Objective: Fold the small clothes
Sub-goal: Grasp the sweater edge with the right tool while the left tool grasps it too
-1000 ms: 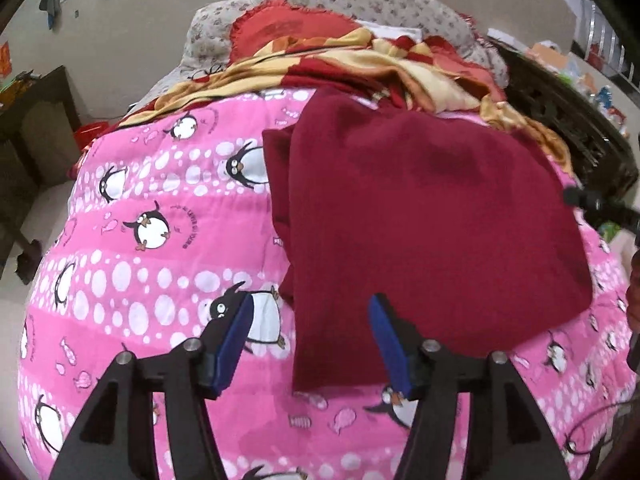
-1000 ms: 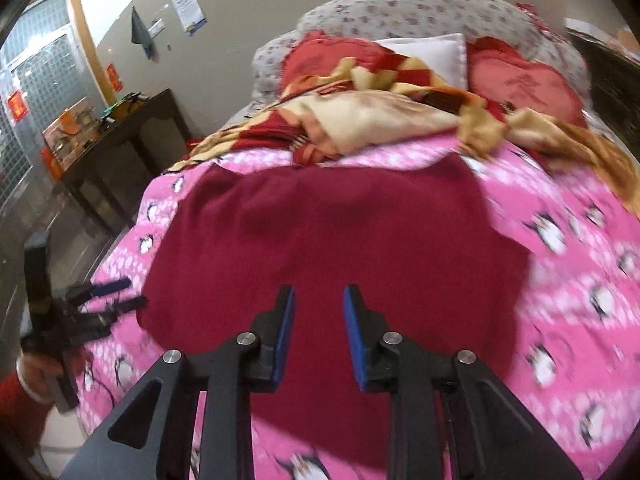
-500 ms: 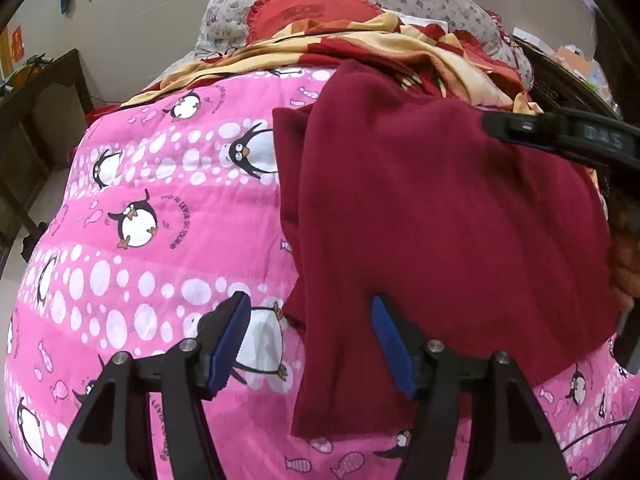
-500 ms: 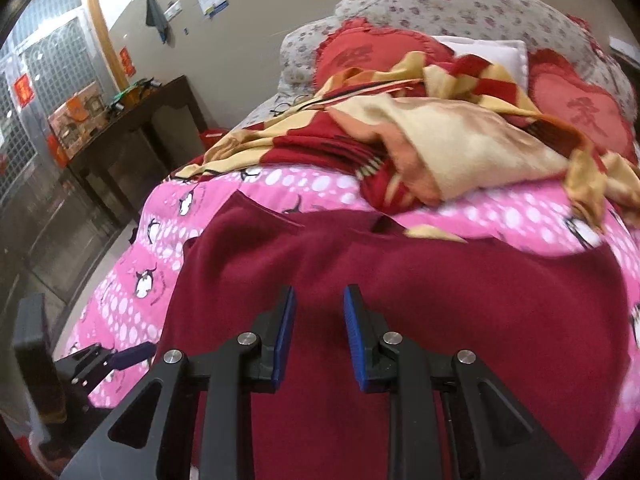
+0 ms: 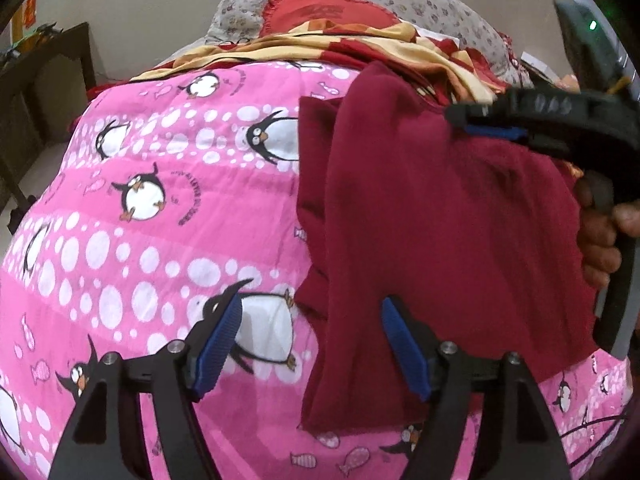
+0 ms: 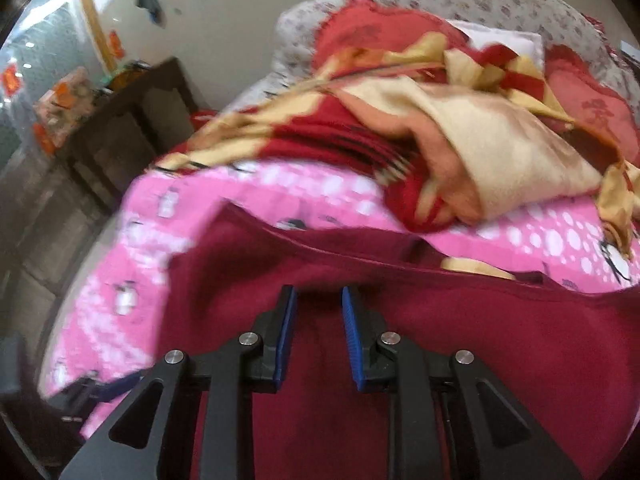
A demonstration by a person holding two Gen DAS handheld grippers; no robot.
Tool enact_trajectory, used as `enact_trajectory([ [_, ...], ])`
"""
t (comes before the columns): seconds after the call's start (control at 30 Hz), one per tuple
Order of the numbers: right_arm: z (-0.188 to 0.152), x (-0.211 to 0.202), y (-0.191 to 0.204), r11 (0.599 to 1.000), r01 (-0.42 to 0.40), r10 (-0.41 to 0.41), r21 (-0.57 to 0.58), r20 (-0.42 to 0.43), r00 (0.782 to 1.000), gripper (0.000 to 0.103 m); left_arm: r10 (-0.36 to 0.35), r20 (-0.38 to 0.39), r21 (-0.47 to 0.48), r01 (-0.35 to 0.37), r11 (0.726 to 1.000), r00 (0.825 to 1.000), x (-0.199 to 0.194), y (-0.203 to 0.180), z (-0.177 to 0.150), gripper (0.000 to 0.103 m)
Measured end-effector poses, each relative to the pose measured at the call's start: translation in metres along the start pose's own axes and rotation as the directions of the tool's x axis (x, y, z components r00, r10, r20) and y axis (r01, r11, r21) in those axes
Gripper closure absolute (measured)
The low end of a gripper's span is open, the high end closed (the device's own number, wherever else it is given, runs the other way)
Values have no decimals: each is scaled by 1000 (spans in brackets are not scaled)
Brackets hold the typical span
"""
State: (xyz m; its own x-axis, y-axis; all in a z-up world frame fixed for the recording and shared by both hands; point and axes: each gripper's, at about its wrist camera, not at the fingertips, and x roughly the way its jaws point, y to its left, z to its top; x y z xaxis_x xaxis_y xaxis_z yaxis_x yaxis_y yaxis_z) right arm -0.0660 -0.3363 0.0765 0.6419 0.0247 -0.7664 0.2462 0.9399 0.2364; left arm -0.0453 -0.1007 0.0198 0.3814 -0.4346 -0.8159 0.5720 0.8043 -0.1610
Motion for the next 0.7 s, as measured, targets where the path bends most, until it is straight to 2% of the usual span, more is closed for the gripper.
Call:
enact_trajectory([
  [0.03, 2, -3, 10, 999, -28, 28, -16, 9, 1000, 58, -4, 2, -8, 4, 1000, 1000, -2, 1, -2, 27],
  [0.1, 6, -3, 34, 995, -62, 63, -72, 4, 998, 37, -10, 5, -20, 10, 1000, 1000, -4, 3, -6, 27],
  [0.23, 12, 18, 72, 989, -73, 67, -130, -46, 997, 33, -24, 13, -30, 25, 999, 1000, -7, 7, -13, 27],
  [0.33, 13, 40, 90, 986, -19, 5, -164, -86, 996, 30, -44, 19, -50, 45, 998, 999, -7, 11, -16, 26],
  [0.43, 10, 67, 104, 974, 73, -103, -212, -131, 986, 24, -60, 25, -66, 61, 996, 998, -6, 14, -16, 24],
  [0.5, 5, 78, 116, 952, 134, -170, -274, -111, 979, 16, -63, 29, -68, 64, 996, 998, -6, 15, -16, 23],
  [0.57, 2, 82, 123, 938, 163, -201, -305, -99, 975, 14, -65, 29, -69, 66, 995, 997, -6, 15, -15, 22],
  [0.63, 0, 85, 128, 921, 194, -235, -339, -83, 968, 19, -66, 29, -68, 68, 995, 997, -6, 14, -14, 21],
  [0.67, -1, 83, 127, 918, 202, -240, -340, -73, 968, 38, -68, 29, -66, 70, 995, 997, -6, 14, -12, 21],
  [0.7, 0, 80, 124, 918, 213, -247, -333, -61, 967, 51, -71, 32, -64, 73, 995, 997, -5, 14, -10, 21],
])
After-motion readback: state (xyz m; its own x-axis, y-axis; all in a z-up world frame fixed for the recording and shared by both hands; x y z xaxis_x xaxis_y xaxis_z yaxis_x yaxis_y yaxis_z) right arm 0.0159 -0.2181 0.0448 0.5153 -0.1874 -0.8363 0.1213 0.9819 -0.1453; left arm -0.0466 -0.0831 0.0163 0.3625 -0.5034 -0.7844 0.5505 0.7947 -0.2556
